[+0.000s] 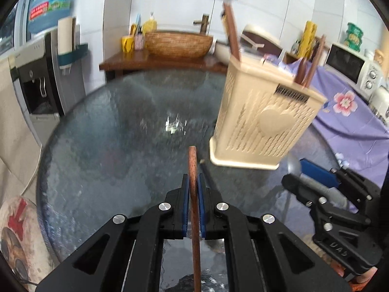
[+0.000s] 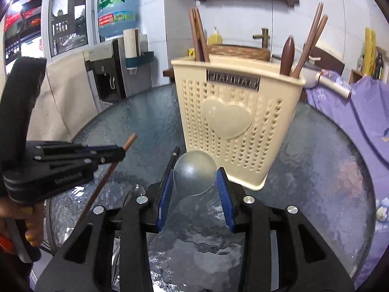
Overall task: Organize utensils
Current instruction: 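Lift the chopstick with the left tool while the right tool carries the plastic spoon to the holder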
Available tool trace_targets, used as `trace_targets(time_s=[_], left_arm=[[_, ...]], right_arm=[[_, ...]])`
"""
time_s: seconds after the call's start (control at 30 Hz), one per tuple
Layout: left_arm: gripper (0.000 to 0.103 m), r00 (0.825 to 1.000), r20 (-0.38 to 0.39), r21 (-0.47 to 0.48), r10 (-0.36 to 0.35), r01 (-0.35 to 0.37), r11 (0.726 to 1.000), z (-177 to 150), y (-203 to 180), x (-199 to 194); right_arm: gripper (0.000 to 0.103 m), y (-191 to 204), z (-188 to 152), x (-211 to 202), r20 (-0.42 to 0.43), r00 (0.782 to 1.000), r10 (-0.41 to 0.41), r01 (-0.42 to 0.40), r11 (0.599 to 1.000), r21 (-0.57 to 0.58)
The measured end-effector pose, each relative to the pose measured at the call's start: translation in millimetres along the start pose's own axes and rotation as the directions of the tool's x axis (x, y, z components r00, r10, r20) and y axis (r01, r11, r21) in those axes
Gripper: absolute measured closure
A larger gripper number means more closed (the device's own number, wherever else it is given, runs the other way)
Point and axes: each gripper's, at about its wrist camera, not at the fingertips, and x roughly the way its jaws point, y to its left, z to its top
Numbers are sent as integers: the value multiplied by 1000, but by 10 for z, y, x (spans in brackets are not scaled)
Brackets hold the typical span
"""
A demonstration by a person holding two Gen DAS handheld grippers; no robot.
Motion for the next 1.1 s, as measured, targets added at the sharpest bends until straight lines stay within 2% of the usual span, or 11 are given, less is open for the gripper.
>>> trace_targets(time_s=[0.13, 0.3, 0.4, 0.73, 1.1], left_arm=[[96, 997, 79, 2, -18, 18, 1000, 111, -53, -257], [96, 985, 172, 20, -33, 30, 999, 269, -135, -581], [96, 979, 203, 30, -36, 30, 999, 300, -174, -685], [97, 975, 214, 29, -67, 62, 998, 255, -147, -813], [97, 959, 253, 57, -126, 115, 992, 333, -188, -1111]], right_arm=[[66, -5, 42, -153, 36, 999, -13, 14, 1000, -15], [66, 7, 101, -231, 55, 998, -24, 26, 999, -21], [66, 39, 107, -263, 60, 998, -28, 30, 999, -25], [66, 146, 173, -356, 86, 996, -25, 29, 999, -41], [66, 100, 364, -585, 105, 994, 22, -20, 1000, -17]])
